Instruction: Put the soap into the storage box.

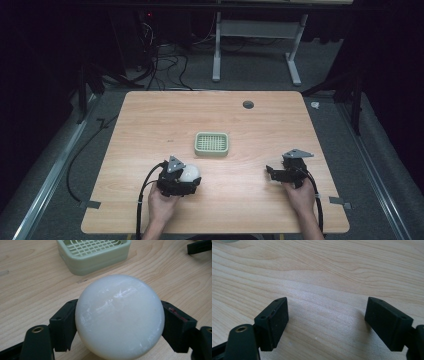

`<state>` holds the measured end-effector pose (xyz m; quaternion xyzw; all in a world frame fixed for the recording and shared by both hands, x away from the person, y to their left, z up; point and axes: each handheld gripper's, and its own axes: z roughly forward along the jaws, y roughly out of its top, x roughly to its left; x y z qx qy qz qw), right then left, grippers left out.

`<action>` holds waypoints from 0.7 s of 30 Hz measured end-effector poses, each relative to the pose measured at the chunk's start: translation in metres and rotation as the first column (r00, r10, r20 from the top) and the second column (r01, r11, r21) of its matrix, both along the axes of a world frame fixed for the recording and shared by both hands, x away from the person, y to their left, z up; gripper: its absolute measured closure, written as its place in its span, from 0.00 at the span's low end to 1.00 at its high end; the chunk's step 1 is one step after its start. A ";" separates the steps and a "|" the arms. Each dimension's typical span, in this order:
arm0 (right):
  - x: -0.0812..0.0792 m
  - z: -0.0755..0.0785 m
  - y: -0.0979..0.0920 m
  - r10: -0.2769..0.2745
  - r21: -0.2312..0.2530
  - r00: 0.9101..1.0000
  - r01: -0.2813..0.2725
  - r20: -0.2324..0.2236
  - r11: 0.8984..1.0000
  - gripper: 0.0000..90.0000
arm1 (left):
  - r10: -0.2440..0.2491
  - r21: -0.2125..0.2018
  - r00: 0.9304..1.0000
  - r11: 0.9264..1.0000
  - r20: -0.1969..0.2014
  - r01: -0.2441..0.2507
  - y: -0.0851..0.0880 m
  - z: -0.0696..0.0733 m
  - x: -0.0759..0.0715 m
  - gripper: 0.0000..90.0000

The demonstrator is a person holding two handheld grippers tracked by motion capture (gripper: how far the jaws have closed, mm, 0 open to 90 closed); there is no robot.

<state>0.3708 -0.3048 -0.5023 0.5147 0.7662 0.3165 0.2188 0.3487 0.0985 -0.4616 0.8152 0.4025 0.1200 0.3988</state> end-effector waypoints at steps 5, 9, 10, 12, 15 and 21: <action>0.000 0.000 0.000 0.000 -0.001 1.000 0.000 0.000 1.000 0.22 | -0.007 -0.016 1.000 1.000 0.000 0.007 0.002 0.005 0.000 0.27; 0.000 0.000 0.000 0.000 -0.002 1.000 0.000 0.000 1.000 0.22 | -0.020 0.009 1.000 1.000 0.005 0.020 0.003 0.011 0.001 0.27; 0.000 0.000 0.000 0.000 -0.002 1.000 0.000 0.000 1.000 0.22 | -0.020 0.009 1.000 1.000 0.005 0.020 0.003 0.011 0.001 0.27; 0.000 0.000 0.000 -0.001 -0.002 1.000 0.001 0.000 1.000 0.22 | -0.030 0.018 1.000 0.999 0.007 0.030 0.002 0.015 0.003 0.27; 0.000 0.000 0.000 -0.001 -0.002 1.000 0.001 0.000 1.000 0.22 | -0.034 0.014 0.999 0.999 0.005 0.034 0.001 0.017 0.005 0.27; 0.000 0.000 0.000 0.000 -0.002 1.000 0.000 0.000 1.000 0.22 | -0.043 0.012 0.999 0.999 0.004 0.043 -0.004 0.027 0.016 0.27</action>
